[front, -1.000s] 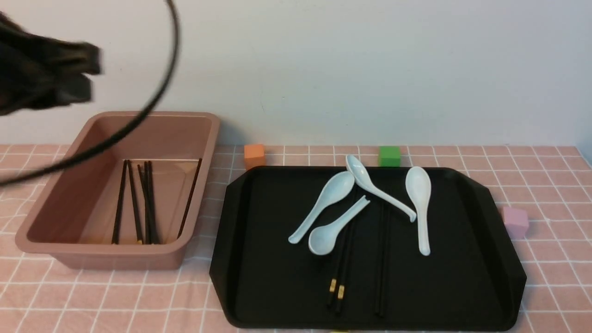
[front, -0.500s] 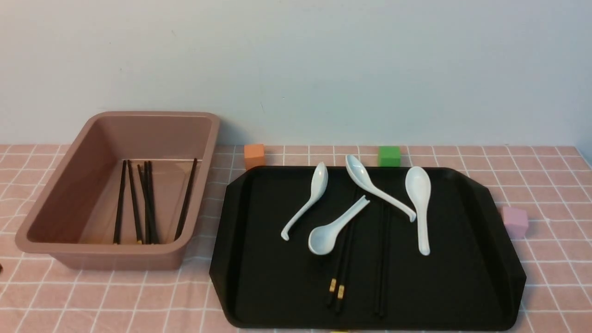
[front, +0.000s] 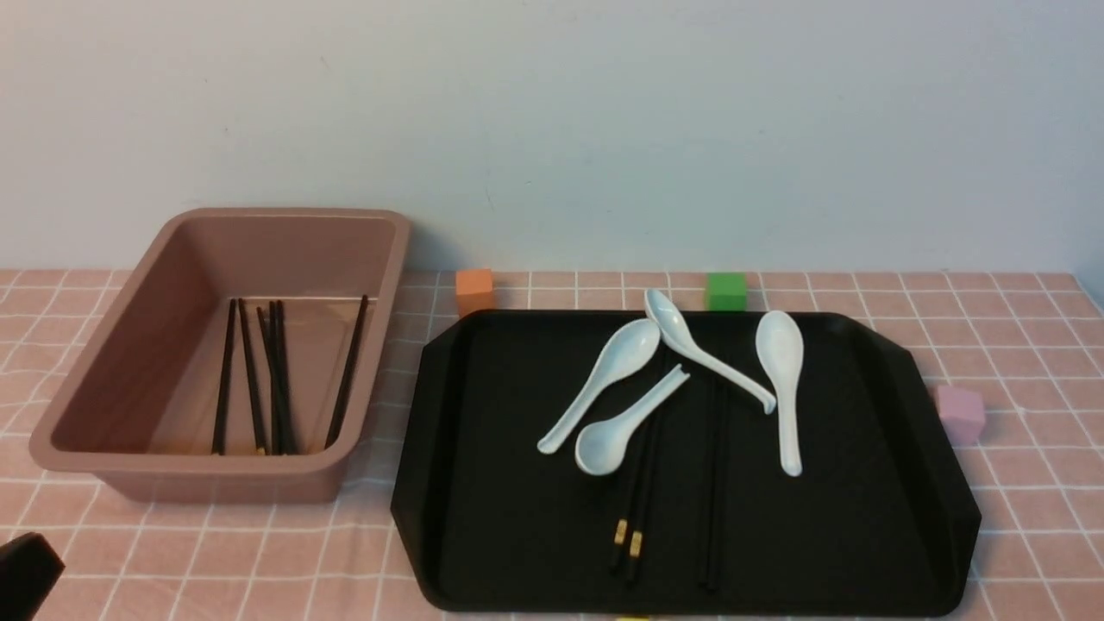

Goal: On pink tablecloth take chopsticks from black tray and put them in box.

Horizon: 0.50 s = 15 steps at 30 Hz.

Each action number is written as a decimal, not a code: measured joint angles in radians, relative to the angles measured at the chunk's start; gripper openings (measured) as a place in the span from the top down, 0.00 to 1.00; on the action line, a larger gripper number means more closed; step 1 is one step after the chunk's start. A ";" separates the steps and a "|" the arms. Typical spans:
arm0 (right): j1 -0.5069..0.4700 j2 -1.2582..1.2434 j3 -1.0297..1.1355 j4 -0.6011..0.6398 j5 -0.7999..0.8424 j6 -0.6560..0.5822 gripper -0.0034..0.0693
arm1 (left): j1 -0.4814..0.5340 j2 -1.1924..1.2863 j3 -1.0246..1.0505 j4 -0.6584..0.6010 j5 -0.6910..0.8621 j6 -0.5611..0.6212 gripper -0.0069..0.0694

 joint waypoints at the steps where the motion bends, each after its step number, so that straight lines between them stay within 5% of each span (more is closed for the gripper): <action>1: 0.000 0.000 0.000 0.000 0.000 0.000 0.62 | 0.000 0.000 0.000 0.000 0.002 0.000 0.93; 15: 0.000 0.000 0.000 0.000 -0.001 0.000 0.62 | 0.128 -0.151 0.168 0.158 0.082 -0.025 0.93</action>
